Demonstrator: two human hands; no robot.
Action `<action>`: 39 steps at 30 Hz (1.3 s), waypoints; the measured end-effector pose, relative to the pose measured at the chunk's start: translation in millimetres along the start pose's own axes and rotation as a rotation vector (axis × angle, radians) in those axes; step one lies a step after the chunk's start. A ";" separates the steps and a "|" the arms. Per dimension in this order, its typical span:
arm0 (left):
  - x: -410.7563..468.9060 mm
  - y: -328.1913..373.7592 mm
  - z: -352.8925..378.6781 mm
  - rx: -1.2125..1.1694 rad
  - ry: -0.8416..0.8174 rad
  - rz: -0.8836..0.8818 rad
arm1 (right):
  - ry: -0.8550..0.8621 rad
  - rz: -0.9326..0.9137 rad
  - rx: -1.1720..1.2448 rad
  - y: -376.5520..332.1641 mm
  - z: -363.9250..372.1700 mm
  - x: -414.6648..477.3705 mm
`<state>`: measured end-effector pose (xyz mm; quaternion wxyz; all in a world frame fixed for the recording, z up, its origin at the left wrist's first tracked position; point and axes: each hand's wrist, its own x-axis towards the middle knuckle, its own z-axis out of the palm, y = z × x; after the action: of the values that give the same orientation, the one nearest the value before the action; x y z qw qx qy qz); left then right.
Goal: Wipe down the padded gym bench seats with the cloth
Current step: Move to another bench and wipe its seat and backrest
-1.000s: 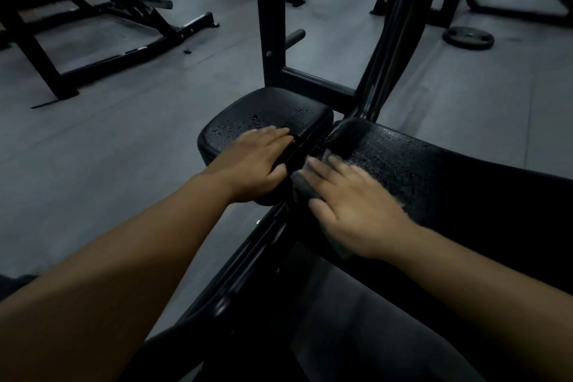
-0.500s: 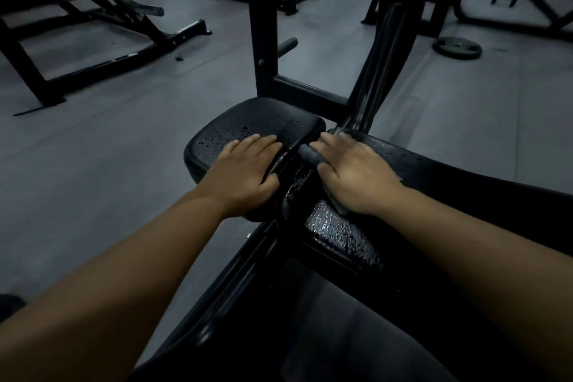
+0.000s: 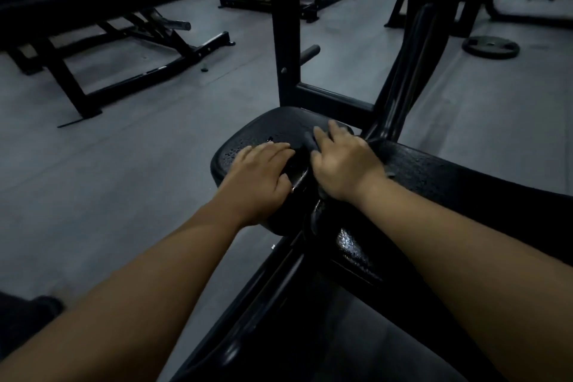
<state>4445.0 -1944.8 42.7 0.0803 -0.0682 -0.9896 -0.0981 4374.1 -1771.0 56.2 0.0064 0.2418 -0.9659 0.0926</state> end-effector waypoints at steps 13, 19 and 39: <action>4.0 -6.5 -0.8 -0.102 0.117 -0.008 | -0.042 -0.156 -0.068 -16.6 8.5 41.5; -15.5 -10.7 1.0 0.015 0.182 -0.113 | -0.161 -0.386 -0.020 6.0 -5.6 18.1; -23.8 -22.1 -6.1 0.029 0.027 -0.240 | -0.135 -0.385 0.018 -51.6 12.6 59.5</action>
<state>4465.8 -1970.3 40.4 0.0821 0.0532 -0.9908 -0.0937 4346.1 -1845.7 56.3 -0.0430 0.4275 -0.8993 0.0817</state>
